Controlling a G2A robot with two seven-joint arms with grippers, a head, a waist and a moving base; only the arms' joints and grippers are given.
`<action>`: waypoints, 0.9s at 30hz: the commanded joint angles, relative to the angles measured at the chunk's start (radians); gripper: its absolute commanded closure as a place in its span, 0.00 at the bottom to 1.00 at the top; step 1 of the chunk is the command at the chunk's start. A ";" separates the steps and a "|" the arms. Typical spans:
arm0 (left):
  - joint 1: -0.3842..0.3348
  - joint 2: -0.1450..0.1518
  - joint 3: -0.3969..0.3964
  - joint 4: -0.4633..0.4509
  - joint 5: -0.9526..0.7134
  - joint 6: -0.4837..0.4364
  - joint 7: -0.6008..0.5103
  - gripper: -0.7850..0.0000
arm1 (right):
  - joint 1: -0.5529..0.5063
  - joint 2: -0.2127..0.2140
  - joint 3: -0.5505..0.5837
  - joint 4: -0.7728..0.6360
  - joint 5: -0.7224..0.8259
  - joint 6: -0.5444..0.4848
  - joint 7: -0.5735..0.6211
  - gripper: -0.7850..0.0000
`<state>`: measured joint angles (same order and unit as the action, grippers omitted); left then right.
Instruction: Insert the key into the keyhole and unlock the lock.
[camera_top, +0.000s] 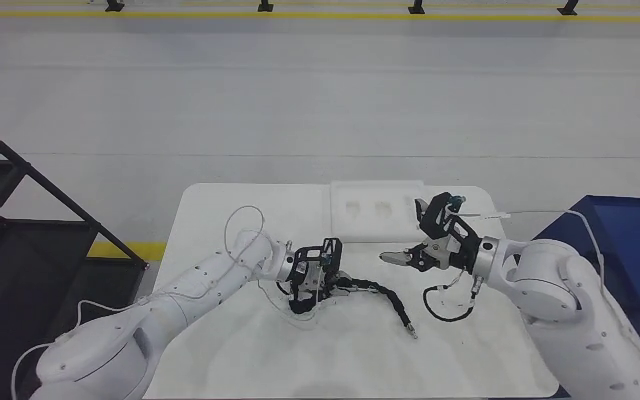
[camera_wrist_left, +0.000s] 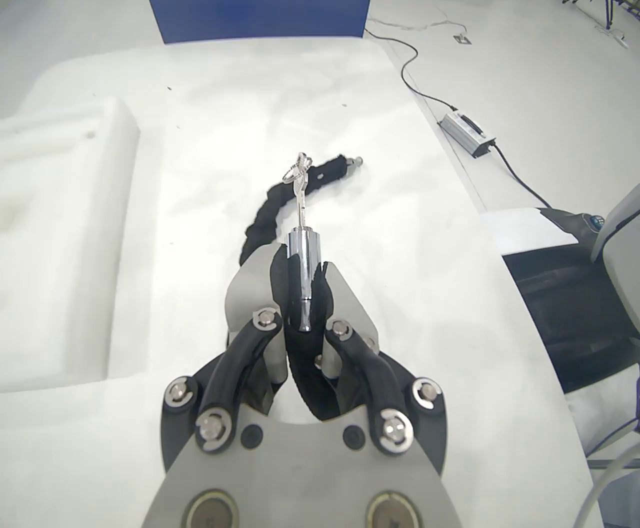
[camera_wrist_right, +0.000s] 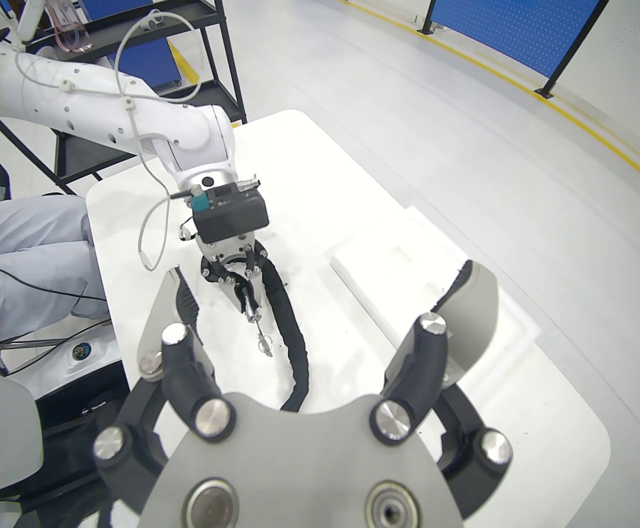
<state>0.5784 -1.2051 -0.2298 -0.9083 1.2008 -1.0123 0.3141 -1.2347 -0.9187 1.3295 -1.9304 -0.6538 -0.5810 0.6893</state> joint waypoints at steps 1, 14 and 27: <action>-0.011 -0.016 0.042 0.024 -0.006 0.000 -0.004 0.63 | -0.001 0.000 -0.002 0.000 -0.003 0.001 -0.002 0.00; -0.091 -0.054 0.060 0.106 -0.063 0.000 0.139 0.00 | 0.093 -0.006 -0.059 0.165 -0.007 -0.141 -0.048 0.00; -0.322 0.049 0.060 0.094 -0.242 0.000 0.242 0.00 | 0.430 -0.041 -0.184 0.520 0.080 -0.364 -0.108 0.00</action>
<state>0.2736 -1.1603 -0.1700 -0.8111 0.9827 -1.0123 0.5847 -0.8409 -0.9571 1.1577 -1.4387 -0.5847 -0.9371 0.5719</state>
